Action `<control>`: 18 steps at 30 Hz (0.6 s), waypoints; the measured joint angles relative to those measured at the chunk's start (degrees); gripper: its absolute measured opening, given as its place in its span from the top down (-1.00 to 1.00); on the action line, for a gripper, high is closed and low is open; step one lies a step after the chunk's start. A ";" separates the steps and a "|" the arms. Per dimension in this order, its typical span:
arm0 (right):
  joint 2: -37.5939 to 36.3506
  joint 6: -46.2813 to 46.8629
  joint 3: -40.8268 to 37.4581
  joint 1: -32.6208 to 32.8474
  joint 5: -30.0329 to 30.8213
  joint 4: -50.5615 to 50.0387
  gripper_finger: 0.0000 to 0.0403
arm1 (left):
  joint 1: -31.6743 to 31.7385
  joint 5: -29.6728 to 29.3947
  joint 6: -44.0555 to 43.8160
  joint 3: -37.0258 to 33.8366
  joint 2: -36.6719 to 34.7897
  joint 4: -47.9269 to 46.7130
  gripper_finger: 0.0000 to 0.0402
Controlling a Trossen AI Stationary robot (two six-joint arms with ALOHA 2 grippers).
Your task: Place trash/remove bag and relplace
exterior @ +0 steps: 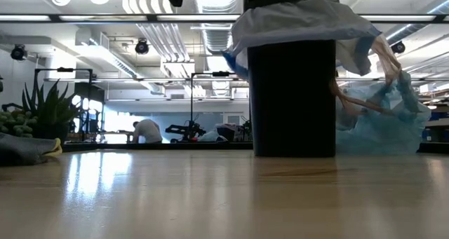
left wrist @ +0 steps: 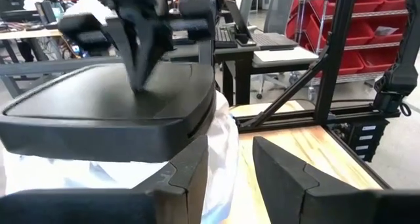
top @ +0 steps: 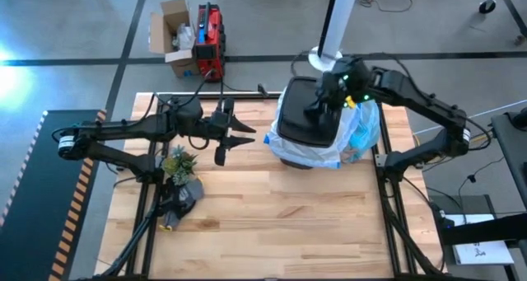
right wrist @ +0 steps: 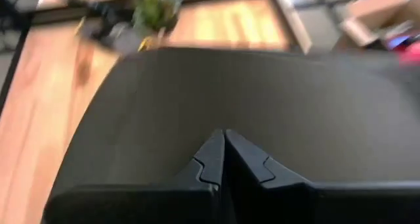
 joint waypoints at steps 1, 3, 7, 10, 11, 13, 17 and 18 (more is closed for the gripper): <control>0.61 -0.43 -0.35 0.49 0.00 -1.05 1.00 | 0.00 0.00 0.02 0.00 0.00 0.04 0.46; 1.73 -1.13 -1.19 1.19 -0.25 -1.45 1.00 | 0.00 0.00 0.11 0.00 0.00 0.07 0.45; 2.99 -1.39 -2.13 1.79 -0.18 -1.19 1.00 | 0.00 0.00 0.13 0.02 0.35 0.17 0.43; 2.34 -1.55 -2.78 2.11 -0.11 2.75 1.00 | -0.11 0.02 0.13 0.04 0.19 0.46 0.42; 1.42 -1.63 -3.03 2.11 0.07 4.61 1.00 | -0.11 0.00 0.13 0.04 -0.03 0.25 0.42; -0.32 -2.88 -3.30 2.15 0.60 7.55 1.00 | -0.13 0.00 0.13 0.04 -0.93 0.20 0.42; -5.71 -4.52 -3.11 2.11 5.33 12.17 1.00 | -0.31 -2.11 0.15 0.07 -3.82 0.02 0.45; -7.13 -4.88 -3.07 2.11 6.74 12.07 1.00 | -0.31 -2.26 0.15 0.07 -4.68 -0.87 0.46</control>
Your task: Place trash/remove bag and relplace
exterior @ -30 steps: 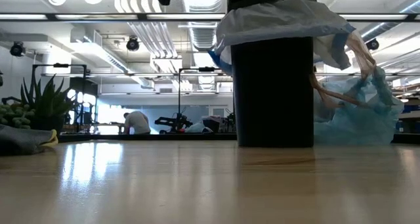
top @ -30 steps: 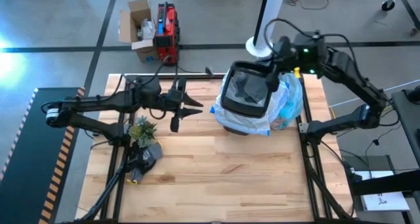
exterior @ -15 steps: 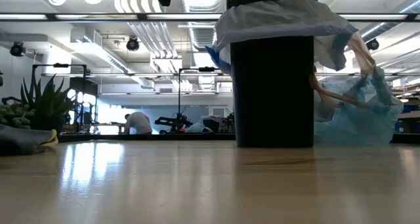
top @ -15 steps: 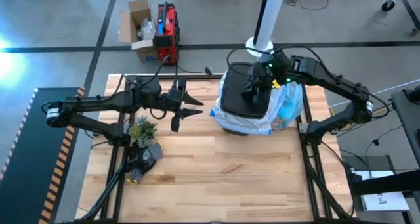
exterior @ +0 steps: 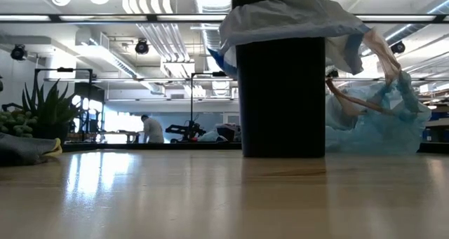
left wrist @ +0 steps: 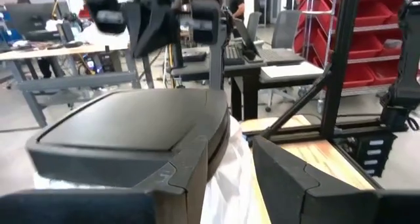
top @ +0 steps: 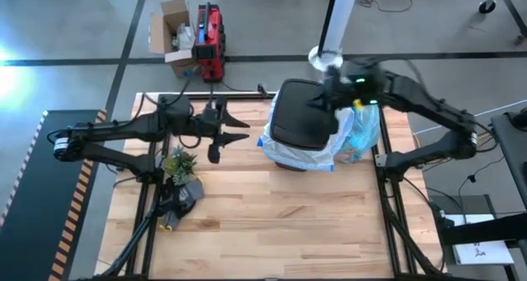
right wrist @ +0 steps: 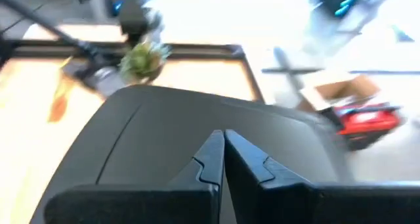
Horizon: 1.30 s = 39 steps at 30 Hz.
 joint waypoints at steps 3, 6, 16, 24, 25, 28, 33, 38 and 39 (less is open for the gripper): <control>-3.59 -0.11 -0.78 0.04 1.86 0.04 1.00 | -0.55 -0.20 -0.02 0.00 -3.04 -4.68 0.49; -7.99 0.59 -3.05 1.39 1.87 0.43 1.00 | -1.20 -0.16 -0.59 -0.02 -6.44 -9.47 0.53; -27.89 5.10 -21.45 5.77 1.50 6.94 1.00 | -1.18 -0.42 -9.82 -9.36 -21.99 -10.60 0.67; -45.74 14.25 -33.23 7.15 -7.45 7.35 1.00 | -1.19 -4.24 -18.35 -20.26 -34.44 -9.65 0.71; -47.63 15.56 -34.60 7.13 -7.45 7.28 1.00 | -1.18 -5.39 -18.34 -21.74 -35.64 -9.42 0.71; -53.19 16.85 -39.00 7.10 -7.45 7.31 1.00 | -1.16 -7.66 -18.34 -26.12 -38.76 -6.90 0.71; -60.80 20.76 -46.88 7.10 -8.71 9.54 1.00 | -1.18 -7.62 -19.16 -32.66 -42.39 -1.69 0.71; -66.59 24.89 -55.69 7.10 -9.95 12.73 1.00 | -1.18 -7.68 -19.95 -39.82 -44.74 5.35 0.71; -67.05 25.74 -56.08 7.10 -9.84 12.81 1.00 | -1.18 -7.68 -20.28 -41.73 -44.78 7.79 0.71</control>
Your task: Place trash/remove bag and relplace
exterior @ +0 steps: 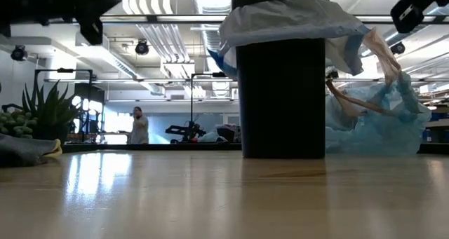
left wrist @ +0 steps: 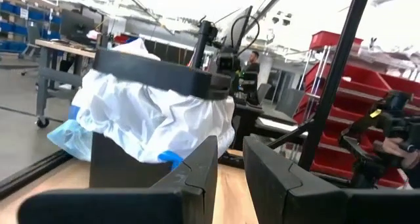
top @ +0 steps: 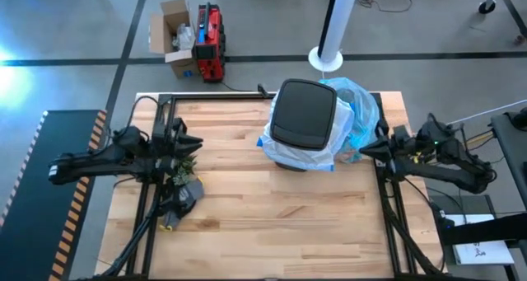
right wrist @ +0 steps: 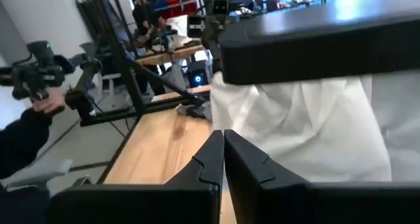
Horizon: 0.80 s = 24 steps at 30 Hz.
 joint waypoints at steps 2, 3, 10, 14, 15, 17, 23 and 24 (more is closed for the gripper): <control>-0.14 -0.06 0.56 0.00 -0.11 1.10 1.00 | 0.00 0.05 -0.51 -3.80 0.12 4.69 0.71; 0.09 -0.15 0.96 0.00 -0.22 1.38 1.00 | -0.03 0.11 -0.60 -5.53 0.09 6.89 0.71; 0.96 2.60 0.23 0.00 -0.21 13.95 1.00 | -0.13 0.30 -2.27 -13.68 0.07 15.70 0.71; 2.55 2.03 -2.49 0.00 -0.02 18.25 1.00 | -0.21 -1.16 -2.34 -14.09 0.66 15.15 0.71; 2.99 2.06 -3.66 0.00 -0.03 19.68 1.00 | -0.24 -1.28 -2.32 -14.09 0.97 15.21 0.71; 4.22 2.08 -6.44 0.00 -0.02 21.62 1.00 | -0.24 -1.32 -2.22 -14.09 1.34 15.69 0.71; 11.08 3.55 -11.09 0.62 -4.27 35.08 1.00 | -0.24 -1.33 -2.13 -14.09 1.38 15.84 0.71; 12.24 3.74 -12.53 1.04 -4.47 39.22 1.00 | -0.24 -1.33 -2.10 -14.09 1.38 15.89 0.71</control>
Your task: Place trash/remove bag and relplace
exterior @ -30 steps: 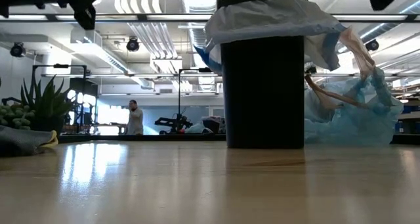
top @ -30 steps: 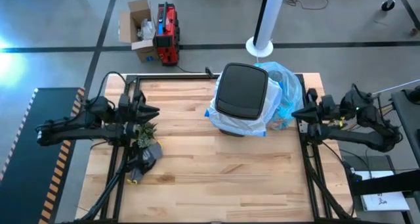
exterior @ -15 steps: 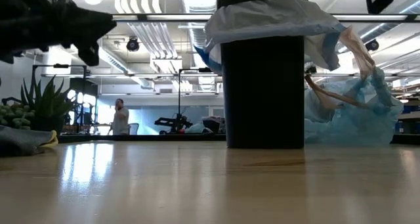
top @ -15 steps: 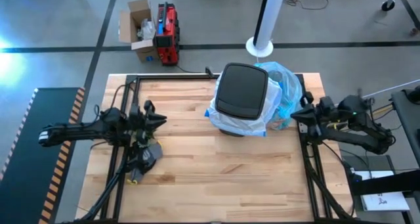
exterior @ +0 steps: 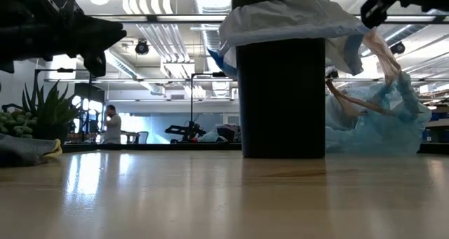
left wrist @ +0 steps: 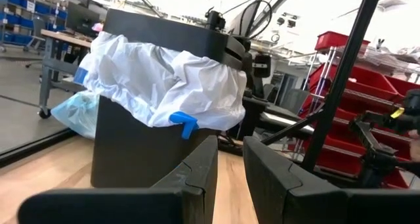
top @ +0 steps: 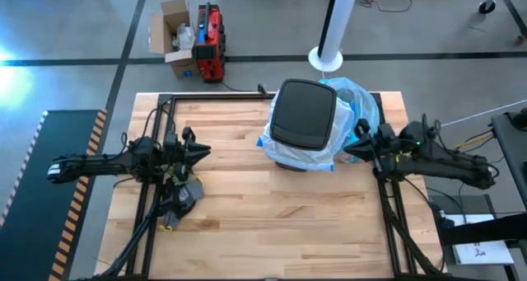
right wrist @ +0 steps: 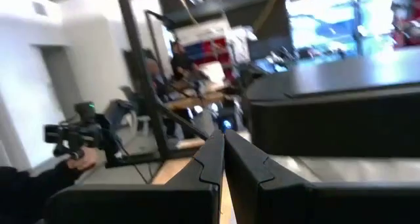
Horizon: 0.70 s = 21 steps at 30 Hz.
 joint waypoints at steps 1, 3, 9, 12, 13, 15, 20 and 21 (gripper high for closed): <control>1.24 0.58 -1.49 0.42 -0.02 4.42 1.00 | 0.00 0.00 0.01 0.00 0.00 0.01 0.71; 3.87 0.89 -4.35 1.43 0.13 12.74 1.00 | 0.00 -0.12 0.02 0.00 0.00 0.05 0.71; 6.36 0.12 -9.47 8.49 4.11 17.53 1.00 | 0.00 -2.27 -0.13 -0.02 0.03 -0.08 0.71; 4.68 -2.24 -9.40 12.23 8.17 12.94 1.00 | 0.00 -2.25 -0.13 0.15 0.07 -0.48 0.71; 4.04 -3.43 -9.09 13.37 9.58 10.52 1.00 | 0.00 -2.25 -0.13 0.24 0.07 -0.48 0.71; 2.89 -5.81 -8.72 15.50 13.27 6.62 1.00 | 0.00 -2.25 -0.13 0.26 0.06 -0.43 0.71; 2.57 -9.68 -10.86 18.07 14.81 5.13 1.00 | 0.00 -2.25 -0.15 0.28 0.87 -0.59 0.71; 3.11 -9.69 -11.69 18.10 14.07 5.15 1.00 | 0.00 -2.31 -0.17 0.28 1.16 -0.67 0.71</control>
